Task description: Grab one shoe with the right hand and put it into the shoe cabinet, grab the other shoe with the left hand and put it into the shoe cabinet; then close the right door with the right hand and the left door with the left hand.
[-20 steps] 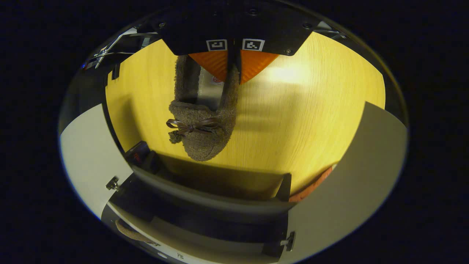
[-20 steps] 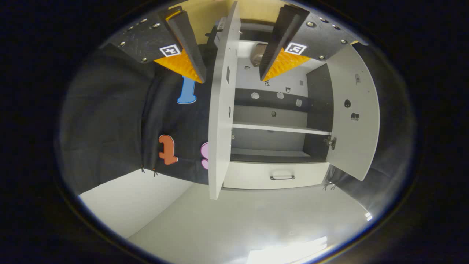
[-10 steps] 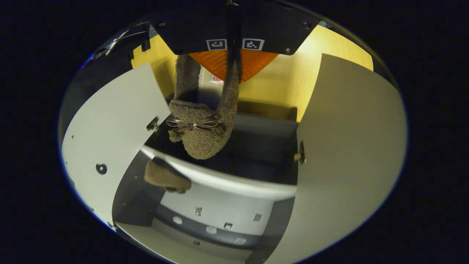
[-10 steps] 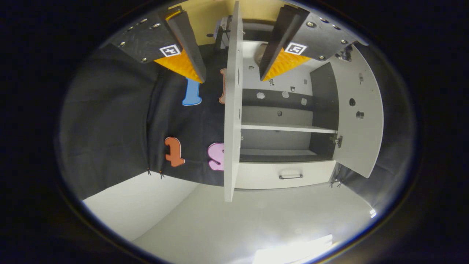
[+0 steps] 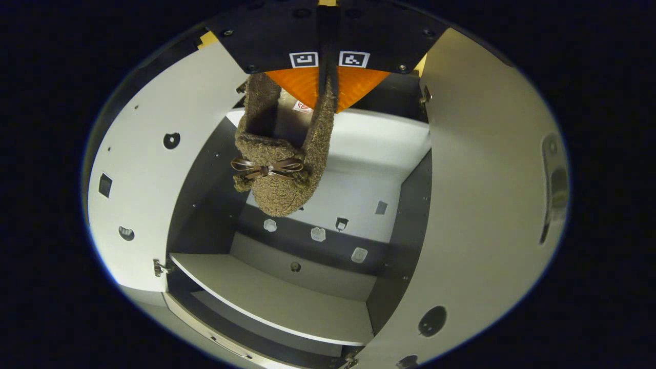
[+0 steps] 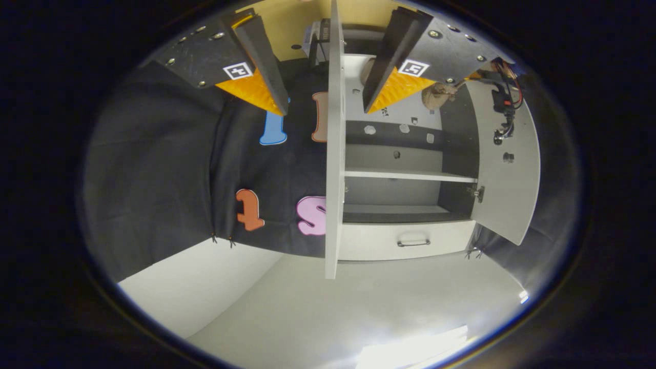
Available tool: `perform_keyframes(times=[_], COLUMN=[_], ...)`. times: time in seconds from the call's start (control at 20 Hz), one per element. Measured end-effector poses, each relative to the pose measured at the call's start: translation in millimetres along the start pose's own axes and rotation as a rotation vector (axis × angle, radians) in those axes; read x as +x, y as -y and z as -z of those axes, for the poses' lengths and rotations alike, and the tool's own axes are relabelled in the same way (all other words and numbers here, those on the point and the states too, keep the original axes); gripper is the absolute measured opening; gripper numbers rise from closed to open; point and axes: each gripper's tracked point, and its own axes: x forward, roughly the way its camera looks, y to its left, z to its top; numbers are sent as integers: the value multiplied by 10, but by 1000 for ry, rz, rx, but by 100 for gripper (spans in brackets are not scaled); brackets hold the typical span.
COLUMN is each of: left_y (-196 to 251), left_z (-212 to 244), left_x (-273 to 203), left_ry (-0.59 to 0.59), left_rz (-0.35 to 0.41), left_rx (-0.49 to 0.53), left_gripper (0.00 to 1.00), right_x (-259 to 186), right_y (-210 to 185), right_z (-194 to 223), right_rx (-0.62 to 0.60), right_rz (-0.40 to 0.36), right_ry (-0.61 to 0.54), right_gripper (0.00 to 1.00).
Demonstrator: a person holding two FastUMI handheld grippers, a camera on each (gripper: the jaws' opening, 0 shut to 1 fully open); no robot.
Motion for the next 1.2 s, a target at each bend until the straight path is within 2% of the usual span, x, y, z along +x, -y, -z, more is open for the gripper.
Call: perform_keyframes(times=[0.2,0.3,0.45,0.5,0.6,0.65,0.9,1.1,1.2], left_y=[-4,-21,-41,-57,-55,-54,-138,-181,-164], left_z=[18,17,63,80,123,144,200,209,216], left_x=[11,-20,-69,62,113,112,186,340,395], left_ry=[-9,-26,-59,-68,-88,-100,-138,-165,-176], left_rz=[-22,-35,-55,-68,-84,-90,-168,-185,-182], left_rx=[11,22,23,32,37,33,33,58,46], left_gripper=[1,1,1,1,1,1,1,2,4], right_x=[24,28,1,-10,-42,-61,-125,-190,-202], right_y=[151,228,348,388,483,527,698,764,806], right_z=[21,62,119,124,137,158,235,311,352], right_rx=[-6,-11,-16,-19,-25,-27,-20,-12,-15], right_rz=[37,63,98,112,138,152,206,229,239], right_ry=[0,-7,-20,-19,-21,-24,-35,-49,-58], right_gripper=[88,84,85,88,88,84,88,85,88])
